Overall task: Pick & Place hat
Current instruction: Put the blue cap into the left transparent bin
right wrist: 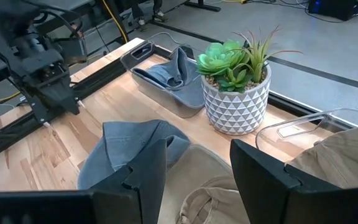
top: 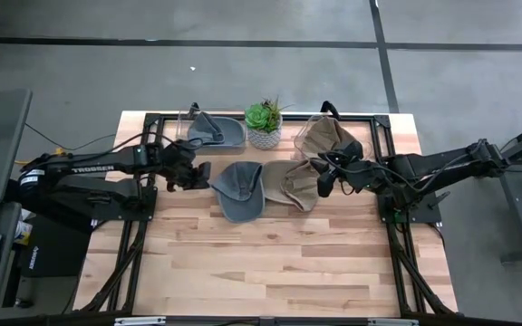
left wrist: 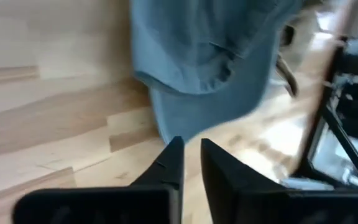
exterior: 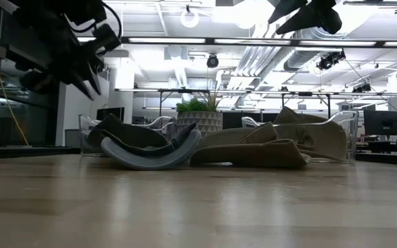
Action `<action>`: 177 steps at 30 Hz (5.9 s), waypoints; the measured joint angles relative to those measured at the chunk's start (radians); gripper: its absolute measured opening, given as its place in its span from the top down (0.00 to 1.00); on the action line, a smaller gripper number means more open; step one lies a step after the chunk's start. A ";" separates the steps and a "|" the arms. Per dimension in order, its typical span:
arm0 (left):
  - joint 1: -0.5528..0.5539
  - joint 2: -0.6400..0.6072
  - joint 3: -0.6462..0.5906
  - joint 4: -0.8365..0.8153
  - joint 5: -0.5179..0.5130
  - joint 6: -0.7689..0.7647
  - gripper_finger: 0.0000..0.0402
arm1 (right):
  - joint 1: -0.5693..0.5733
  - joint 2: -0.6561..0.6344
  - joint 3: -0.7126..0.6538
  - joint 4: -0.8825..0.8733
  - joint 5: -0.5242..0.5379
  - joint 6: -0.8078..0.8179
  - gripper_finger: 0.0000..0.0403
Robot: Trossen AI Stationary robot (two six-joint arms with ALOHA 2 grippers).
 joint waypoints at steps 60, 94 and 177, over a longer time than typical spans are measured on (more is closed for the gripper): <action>0.000 0.532 0.000 0.365 -0.011 -0.059 0.52 | 0.000 0.000 0.000 -0.001 0.000 0.008 0.57; 0.000 0.386 0.000 0.321 0.053 -0.032 1.00 | 0.000 0.000 0.000 -0.001 0.001 0.015 0.57; 0.000 -0.010 0.431 -0.016 -0.650 0.088 1.00 | 0.000 0.000 0.000 -0.003 0.053 0.015 0.57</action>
